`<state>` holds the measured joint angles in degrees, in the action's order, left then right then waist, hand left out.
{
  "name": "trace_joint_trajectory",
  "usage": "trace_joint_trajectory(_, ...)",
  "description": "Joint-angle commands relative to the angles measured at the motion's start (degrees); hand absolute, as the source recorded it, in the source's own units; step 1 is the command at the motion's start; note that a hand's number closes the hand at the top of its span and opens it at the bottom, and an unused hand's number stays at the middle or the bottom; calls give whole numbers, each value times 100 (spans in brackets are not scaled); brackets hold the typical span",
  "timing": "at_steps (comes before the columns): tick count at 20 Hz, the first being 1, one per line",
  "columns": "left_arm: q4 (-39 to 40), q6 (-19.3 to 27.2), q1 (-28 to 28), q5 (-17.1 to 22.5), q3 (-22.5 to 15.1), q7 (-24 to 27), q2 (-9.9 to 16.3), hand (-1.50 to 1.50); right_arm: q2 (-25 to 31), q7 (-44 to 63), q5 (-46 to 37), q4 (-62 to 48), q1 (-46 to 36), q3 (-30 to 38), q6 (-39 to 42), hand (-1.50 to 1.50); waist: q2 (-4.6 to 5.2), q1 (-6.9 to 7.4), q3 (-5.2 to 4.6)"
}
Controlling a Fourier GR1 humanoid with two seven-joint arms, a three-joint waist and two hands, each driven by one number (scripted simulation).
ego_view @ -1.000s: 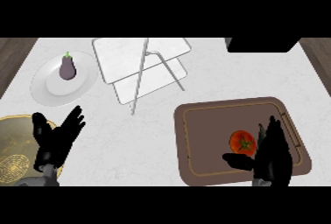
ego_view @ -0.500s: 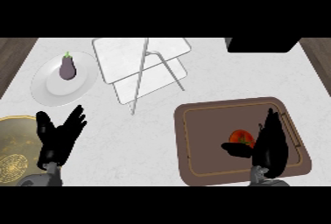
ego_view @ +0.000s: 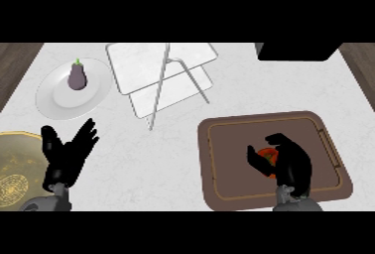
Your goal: Pick the tomato from the tray and place it in the tiered shelf
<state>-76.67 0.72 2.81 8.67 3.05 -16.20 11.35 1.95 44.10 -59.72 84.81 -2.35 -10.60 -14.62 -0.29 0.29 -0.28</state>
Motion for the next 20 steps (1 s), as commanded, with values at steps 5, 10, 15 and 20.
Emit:
trace_joint_trajectory(5,-428,-47,-223,-85,38,-272,-31,0,-190,-431,78,-820,-425,-276,-699,150,27,-8,29)
trace_joint_trajectory(10,-178,-101,-15,-82,25,-70,-81,0,-193,-300,-432,242,-189,-1408,-148,150,12,1,25)
trace_joint_trajectory(15,-158,-191,271,-198,-305,-134,-227,0,-195,-1752,694,-325,-945,-3250,1357,150,140,743,43)
trace_joint_trajectory(20,75,-174,-2,-207,-120,64,-123,0,-195,-1161,1833,957,-1924,-4191,1564,150,25,268,24)
